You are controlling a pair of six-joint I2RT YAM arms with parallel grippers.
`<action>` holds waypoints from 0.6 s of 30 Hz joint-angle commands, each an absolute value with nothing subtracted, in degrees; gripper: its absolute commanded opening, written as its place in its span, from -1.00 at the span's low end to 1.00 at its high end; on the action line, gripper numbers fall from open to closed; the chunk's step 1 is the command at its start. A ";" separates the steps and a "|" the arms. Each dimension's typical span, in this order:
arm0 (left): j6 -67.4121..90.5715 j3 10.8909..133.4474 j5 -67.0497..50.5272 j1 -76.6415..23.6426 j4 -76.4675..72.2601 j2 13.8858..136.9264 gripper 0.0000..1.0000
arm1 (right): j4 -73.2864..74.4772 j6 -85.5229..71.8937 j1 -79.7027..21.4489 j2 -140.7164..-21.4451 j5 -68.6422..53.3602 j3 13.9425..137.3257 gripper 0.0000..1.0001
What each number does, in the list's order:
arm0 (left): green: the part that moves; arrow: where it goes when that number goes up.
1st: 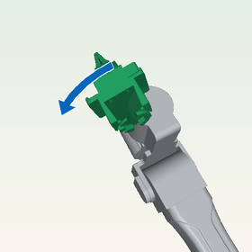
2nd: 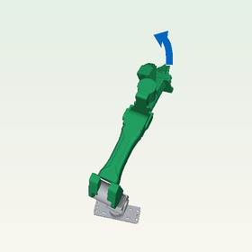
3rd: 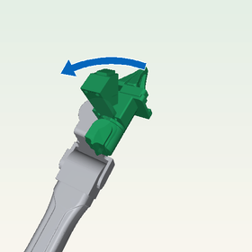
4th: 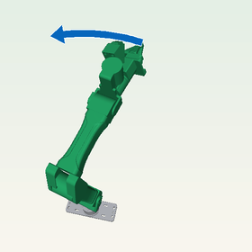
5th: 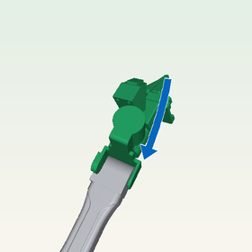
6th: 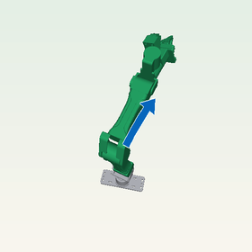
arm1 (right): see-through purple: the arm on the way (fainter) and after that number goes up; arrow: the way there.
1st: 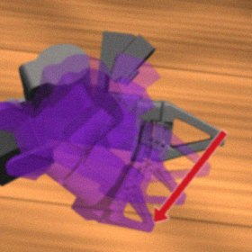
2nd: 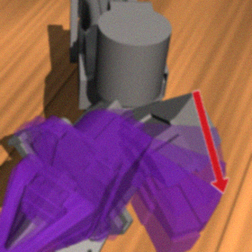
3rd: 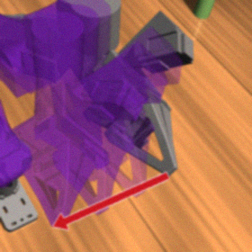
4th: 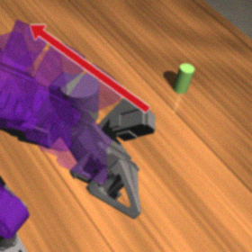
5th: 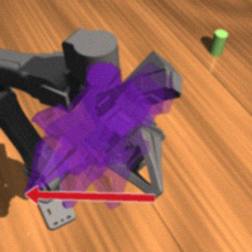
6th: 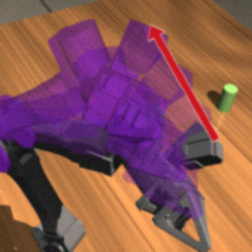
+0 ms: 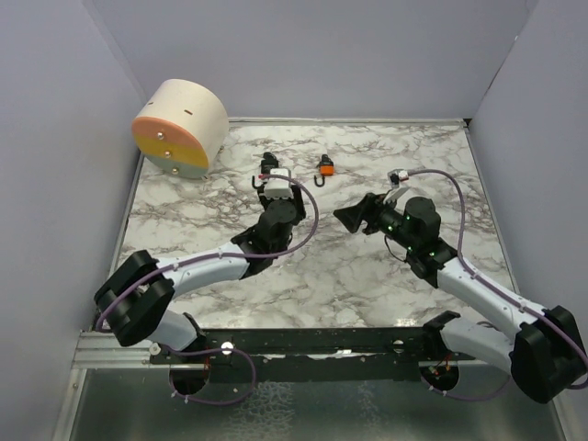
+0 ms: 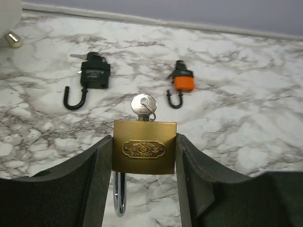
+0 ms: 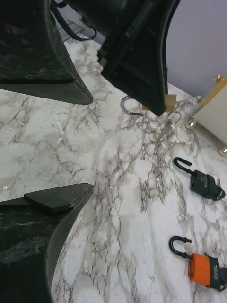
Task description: Unlock with the key
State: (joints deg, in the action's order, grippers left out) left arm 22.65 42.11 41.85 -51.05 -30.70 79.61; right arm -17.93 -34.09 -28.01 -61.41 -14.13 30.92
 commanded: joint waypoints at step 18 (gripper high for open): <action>26.22 60.02 35.40 -42.01 -16.28 107.73 -1.00 | -5.53 -27.96 -27.42 -51.88 -3.52 33.04 0.36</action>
State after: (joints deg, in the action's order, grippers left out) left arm 23.90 56.49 40.16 -42.04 -14.39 105.25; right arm -6.57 -29.30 -27.66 -52.49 -5.61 31.09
